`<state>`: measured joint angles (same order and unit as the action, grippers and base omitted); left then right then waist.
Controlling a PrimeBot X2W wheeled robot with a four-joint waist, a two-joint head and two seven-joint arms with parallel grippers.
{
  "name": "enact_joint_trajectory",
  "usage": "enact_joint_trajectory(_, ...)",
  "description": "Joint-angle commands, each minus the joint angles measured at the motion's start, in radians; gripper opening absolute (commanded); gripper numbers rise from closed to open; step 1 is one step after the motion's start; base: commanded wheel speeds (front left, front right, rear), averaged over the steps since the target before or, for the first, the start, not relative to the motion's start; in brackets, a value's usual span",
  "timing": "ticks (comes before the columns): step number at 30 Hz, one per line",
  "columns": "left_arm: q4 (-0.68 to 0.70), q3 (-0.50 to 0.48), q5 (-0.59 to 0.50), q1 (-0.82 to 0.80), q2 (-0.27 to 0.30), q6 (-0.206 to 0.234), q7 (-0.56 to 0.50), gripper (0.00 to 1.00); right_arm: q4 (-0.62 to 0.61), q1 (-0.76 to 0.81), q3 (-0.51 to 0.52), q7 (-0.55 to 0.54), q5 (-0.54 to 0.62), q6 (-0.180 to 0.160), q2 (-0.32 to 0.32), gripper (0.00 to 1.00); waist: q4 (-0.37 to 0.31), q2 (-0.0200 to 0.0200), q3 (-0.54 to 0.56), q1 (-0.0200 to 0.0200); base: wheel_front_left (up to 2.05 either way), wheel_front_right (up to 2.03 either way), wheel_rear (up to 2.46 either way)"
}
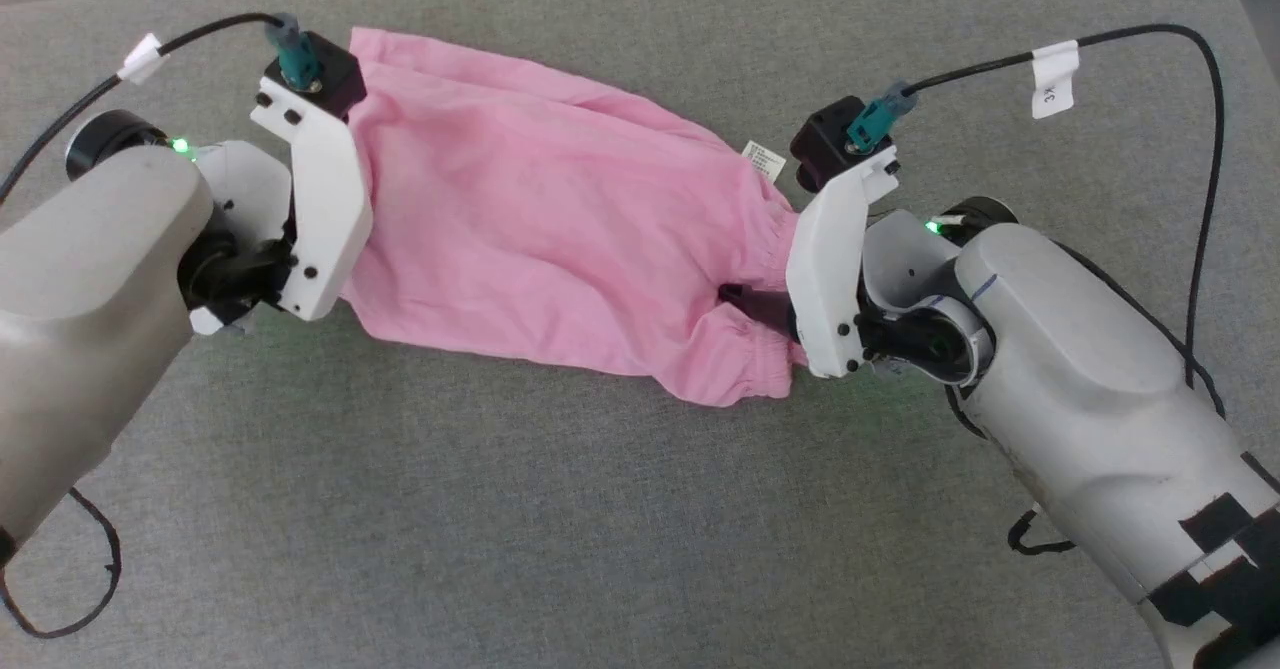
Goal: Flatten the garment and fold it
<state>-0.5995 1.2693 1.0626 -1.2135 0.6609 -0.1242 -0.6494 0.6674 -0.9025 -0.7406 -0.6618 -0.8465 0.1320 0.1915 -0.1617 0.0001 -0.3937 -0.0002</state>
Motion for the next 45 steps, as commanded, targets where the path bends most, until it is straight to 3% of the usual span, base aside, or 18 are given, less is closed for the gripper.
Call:
enact_joint_trajectory(1,-0.011,0.009,0.0,0.009,-0.006,-0.007,0.007,0.0,0.029,0.07,-0.044,-0.005,-0.005,-0.001,-0.004,0.0,-0.001,-0.0001,-0.006,0.0002,0.0,0.0,0.0)
enact_joint_trajectory(12,0.001,0.01,0.029,0.072,0.017,-0.007,0.102,0.0,-0.125,0.034,-0.106,0.157,-0.084,-0.001,0.125,0.0,0.003,-0.0001,0.092,0.0002,0.0,0.0,0.0)
enact_joint_trajectory(20,0.209,0.011,-0.032,0.181,0.102,-0.007,0.141,0.0,-0.347,0.108,-0.146,0.22,-0.198,-0.001,0.307,0.0,0.047,-0.0001,0.205,0.0002,0.0,0.0,0.0)
enact_joint_trajectory(29,0.408,0.011,-0.045,0.33,0.181,-0.005,0.159,0.0,-0.499,0.242,-0.168,0.173,-0.289,-0.001,0.491,0.0,0.112,-0.0001,0.258,0.0002,0.0,0.0,0.0)
enact_joint_trajectory(33,0.431,0.011,-0.037,0.39,0.172,0.018,0.193,0.0,-0.472,0.265,-0.172,0.162,-0.279,-0.001,0.506,0.0,0.126,-0.0001,0.237,0.0002,0.0,0.0,0.0)
enact_joint_trajectory(38,0.393,0.011,-0.033,0.44,0.126,0.039,0.244,0.0,-0.395,0.271,-0.192,0.146,-0.258,-0.001,0.477,0.0,0.134,-0.0001,0.21,0.0002,0.0,0.0,0.0)
enact_joint_trajectory(45,0.231,0.01,-0.005,0.519,0.032,0.03,0.331,0.0,-0.283,0.289,-0.249,0.161,-0.214,-0.001,0.417,0.0,0.134,-0.0001,0.208,0.0002,0.0,0.0,0.0)
